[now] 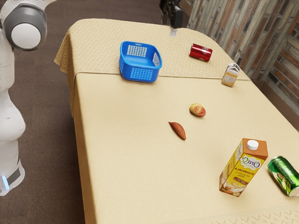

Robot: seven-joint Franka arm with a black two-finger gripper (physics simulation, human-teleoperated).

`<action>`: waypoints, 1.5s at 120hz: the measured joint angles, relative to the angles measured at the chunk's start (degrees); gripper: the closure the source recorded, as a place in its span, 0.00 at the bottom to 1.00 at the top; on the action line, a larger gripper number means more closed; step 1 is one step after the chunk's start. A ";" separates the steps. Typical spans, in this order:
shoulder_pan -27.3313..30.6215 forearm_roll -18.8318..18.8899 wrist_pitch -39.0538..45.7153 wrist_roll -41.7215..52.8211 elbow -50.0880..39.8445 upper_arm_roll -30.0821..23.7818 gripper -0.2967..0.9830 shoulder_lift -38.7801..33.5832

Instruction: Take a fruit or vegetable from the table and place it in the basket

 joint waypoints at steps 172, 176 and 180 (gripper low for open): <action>-14.80 8.09 10.80 47.74 33.33 5.29 0.24 50.31; -14.68 8.06 11.41 48.94 33.44 4.99 0.24 50.78; -14.43 7.79 11.94 50.08 33.50 4.86 0.24 51.38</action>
